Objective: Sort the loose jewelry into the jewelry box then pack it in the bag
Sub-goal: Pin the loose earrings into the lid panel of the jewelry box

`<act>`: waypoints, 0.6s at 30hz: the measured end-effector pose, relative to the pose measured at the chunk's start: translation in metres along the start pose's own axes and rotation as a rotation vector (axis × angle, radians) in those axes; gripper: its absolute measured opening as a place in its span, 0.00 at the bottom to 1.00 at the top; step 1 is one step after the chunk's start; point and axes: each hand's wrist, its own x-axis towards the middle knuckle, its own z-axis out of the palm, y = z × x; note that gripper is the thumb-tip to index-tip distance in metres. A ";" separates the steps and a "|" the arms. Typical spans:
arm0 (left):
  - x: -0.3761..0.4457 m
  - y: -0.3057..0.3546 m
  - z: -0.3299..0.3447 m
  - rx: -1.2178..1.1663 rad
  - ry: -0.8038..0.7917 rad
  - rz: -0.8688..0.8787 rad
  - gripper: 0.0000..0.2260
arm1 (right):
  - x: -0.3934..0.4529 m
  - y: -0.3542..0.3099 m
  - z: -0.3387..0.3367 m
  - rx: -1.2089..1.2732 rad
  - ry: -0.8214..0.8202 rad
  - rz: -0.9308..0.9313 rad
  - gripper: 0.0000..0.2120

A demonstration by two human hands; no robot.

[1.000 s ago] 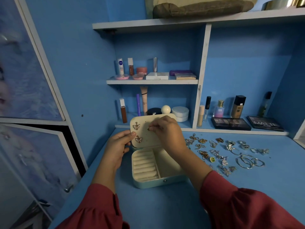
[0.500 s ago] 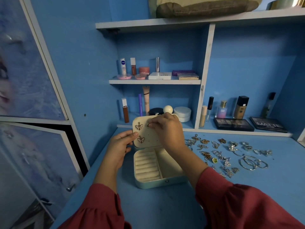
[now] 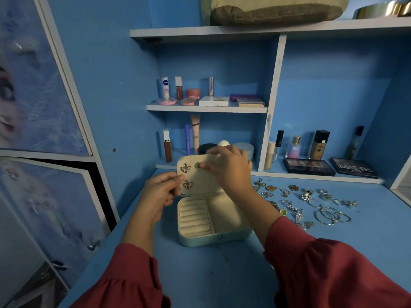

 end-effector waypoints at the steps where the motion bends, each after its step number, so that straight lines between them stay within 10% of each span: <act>1: -0.003 0.003 0.001 -0.022 -0.005 0.002 0.06 | -0.001 0.000 -0.001 -0.001 -0.003 0.003 0.21; 18: -0.045 0.040 0.041 -0.465 0.059 -0.222 0.05 | -0.028 0.001 -0.016 0.044 0.012 -0.038 0.12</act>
